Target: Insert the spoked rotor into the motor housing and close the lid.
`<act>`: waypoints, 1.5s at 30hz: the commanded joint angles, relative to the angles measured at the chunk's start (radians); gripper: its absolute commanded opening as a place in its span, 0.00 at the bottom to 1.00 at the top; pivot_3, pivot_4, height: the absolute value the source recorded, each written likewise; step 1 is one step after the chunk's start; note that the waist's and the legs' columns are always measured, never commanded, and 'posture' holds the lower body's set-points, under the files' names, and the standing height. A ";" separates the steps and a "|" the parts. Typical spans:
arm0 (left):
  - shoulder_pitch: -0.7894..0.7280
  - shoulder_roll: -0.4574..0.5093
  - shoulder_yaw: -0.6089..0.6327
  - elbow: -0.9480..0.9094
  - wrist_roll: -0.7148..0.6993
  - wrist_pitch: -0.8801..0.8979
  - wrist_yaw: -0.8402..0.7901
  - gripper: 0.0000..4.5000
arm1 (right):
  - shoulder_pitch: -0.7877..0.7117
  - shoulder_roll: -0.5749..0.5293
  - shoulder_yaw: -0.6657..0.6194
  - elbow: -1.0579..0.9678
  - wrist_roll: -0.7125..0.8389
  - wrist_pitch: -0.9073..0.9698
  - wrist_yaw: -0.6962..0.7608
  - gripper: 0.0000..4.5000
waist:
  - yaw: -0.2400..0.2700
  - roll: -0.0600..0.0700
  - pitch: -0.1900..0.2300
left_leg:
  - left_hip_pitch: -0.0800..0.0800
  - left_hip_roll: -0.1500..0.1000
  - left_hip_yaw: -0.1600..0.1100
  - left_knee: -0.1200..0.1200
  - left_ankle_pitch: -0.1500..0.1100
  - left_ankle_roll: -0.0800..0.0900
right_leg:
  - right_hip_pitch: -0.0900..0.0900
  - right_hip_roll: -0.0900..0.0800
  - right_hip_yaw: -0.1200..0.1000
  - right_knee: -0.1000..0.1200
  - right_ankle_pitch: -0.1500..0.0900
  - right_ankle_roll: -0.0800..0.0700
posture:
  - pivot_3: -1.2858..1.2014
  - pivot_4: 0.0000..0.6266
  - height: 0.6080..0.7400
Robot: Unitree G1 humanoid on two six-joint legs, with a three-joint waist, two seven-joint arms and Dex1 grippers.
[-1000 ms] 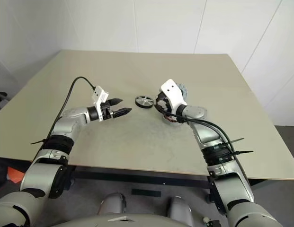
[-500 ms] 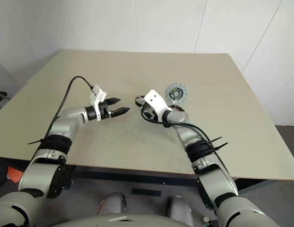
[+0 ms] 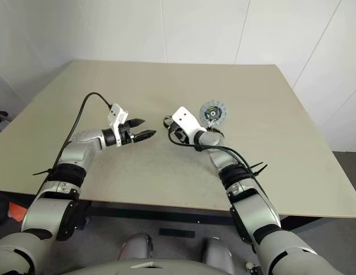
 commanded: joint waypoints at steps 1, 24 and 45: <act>-0.007 0.007 0.023 -0.025 -0.010 -0.005 0.009 1.00 | -0.006 -0.037 -0.045 -0.143 0.025 0.022 0.029 0.51 | 0.001 0.000 0.000 | 0.000 0.000 0.000 0.000 0.000 0.000 | 0.000 0.000 0.000 0.000 0.000 0.000 | 0.52 0.00 1.00; -0.028 0.005 0.025 0.020 -0.003 -0.024 0.011 1.00 | 0.018 0.012 -0.009 -0.049 -0.035 -0.039 0.030 0.51 | -0.001 0.000 0.000 | 0.000 0.000 0.000 0.000 0.000 0.000 | 0.000 0.000 0.000 0.000 0.000 0.000 | 0.52 0.00 1.00; -0.006 0.014 0.036 -0.017 -0.001 -0.011 0.026 1.00 | -0.089 0.024 -0.035 0.176 -0.076 -0.164 -0.073 0.23 | -0.001 0.000 0.000 | 0.000 0.000 0.000 0.001 0.000 0.000 | 0.000 0.000 0.000 0.001 0.001 -0.001 | 0.52 0.00 1.00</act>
